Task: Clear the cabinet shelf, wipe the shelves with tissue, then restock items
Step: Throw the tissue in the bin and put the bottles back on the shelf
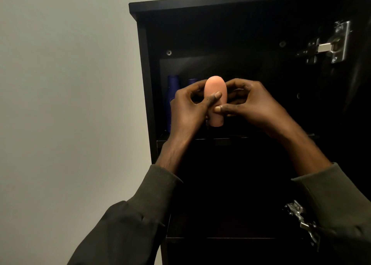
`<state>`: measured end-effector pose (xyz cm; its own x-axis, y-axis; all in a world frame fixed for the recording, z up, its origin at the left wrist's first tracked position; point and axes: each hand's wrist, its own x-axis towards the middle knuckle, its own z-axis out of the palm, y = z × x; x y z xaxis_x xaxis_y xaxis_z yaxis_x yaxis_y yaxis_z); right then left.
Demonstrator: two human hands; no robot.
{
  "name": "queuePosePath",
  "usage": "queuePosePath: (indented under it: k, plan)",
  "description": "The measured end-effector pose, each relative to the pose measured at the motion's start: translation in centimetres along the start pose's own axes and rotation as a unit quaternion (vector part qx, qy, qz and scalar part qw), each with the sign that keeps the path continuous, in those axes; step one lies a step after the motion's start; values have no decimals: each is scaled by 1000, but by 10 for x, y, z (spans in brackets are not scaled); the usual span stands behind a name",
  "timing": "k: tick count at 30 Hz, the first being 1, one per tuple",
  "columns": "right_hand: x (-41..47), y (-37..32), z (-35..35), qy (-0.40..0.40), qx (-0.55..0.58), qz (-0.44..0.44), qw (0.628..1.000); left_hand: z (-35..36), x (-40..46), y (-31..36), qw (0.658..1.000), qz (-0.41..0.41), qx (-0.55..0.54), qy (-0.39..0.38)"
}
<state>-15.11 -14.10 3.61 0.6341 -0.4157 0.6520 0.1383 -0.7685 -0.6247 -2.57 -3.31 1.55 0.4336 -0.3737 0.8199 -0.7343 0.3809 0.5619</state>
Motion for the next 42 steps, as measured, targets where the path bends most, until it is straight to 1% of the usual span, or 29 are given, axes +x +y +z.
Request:
queuePosePath:
  k: [3,6,11,15,22,25,34,42]
  plan:
    - [3,4,-4,36,-29,31,998,2,0,0,1000,-15,-18,3]
    - [11,11,-7,71,-91,67,991,0,1,2,999,-26,-24,17]
    - [18,19,-3,61,-129,112,983,-2,0,0,999,-26,-32,24]
    - [22,24,3,47,-154,127,979,-4,-1,-1,999,-16,-22,33]
    - [24,25,12,69,-157,161,972,-10,-4,-5,999,-28,-5,39]
    - [24,24,13,80,-166,161,970,-10,-5,-7,999,-27,1,34]
    - [23,27,17,80,-173,162,968,-6,-11,-14,999,-40,-6,23]
    - [16,30,16,117,-170,143,968,-5,-14,-16,998,-55,-5,13]
